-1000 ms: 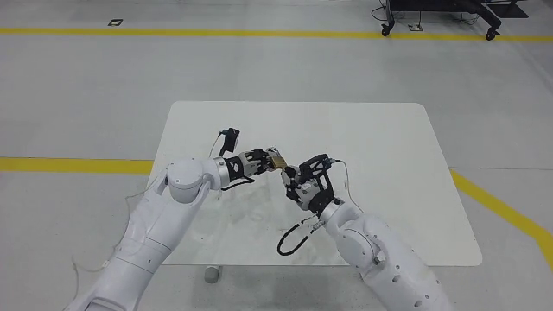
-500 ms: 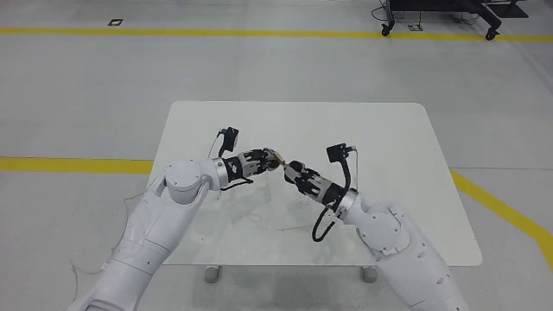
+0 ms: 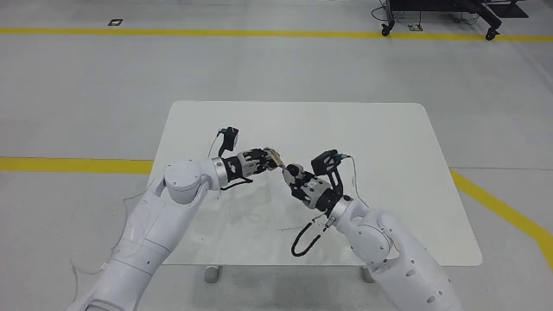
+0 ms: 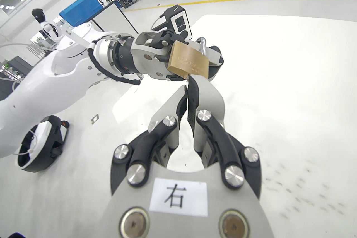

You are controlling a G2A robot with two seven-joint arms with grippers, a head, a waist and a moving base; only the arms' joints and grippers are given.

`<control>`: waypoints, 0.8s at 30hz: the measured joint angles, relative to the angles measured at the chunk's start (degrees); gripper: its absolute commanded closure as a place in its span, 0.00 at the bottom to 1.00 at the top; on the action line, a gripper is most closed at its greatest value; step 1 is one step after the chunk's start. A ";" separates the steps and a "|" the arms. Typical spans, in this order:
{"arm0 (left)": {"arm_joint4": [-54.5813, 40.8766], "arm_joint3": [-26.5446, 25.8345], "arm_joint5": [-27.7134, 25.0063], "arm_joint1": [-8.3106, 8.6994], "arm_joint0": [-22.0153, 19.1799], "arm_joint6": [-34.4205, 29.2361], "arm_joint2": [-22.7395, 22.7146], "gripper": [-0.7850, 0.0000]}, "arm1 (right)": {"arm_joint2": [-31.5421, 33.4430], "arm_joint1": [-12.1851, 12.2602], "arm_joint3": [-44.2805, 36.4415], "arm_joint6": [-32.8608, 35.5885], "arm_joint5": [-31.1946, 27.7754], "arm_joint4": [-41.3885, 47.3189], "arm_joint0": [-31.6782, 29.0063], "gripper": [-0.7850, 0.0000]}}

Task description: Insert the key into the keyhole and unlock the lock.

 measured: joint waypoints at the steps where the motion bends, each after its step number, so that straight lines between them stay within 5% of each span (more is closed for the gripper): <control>1: -0.14 0.05 0.00 0.00 -0.02 -0.08 -0.03 1.00 | -0.35 0.02 -0.43 -0.35 0.52 -1.85 -0.26 0.79; 15: -1.82 0.47 -0.30 0.03 -0.09 -1.17 -0.78 1.00 | -4.26 -0.15 -2.67 -5.11 5.72 -18.99 -2.22 0.56; 24: -2.66 0.50 -0.57 0.07 0.05 -1.52 -1.21 1.00 | 2.95 -0.05 -2.68 -6.51 1.60 1.25 -3.41 0.42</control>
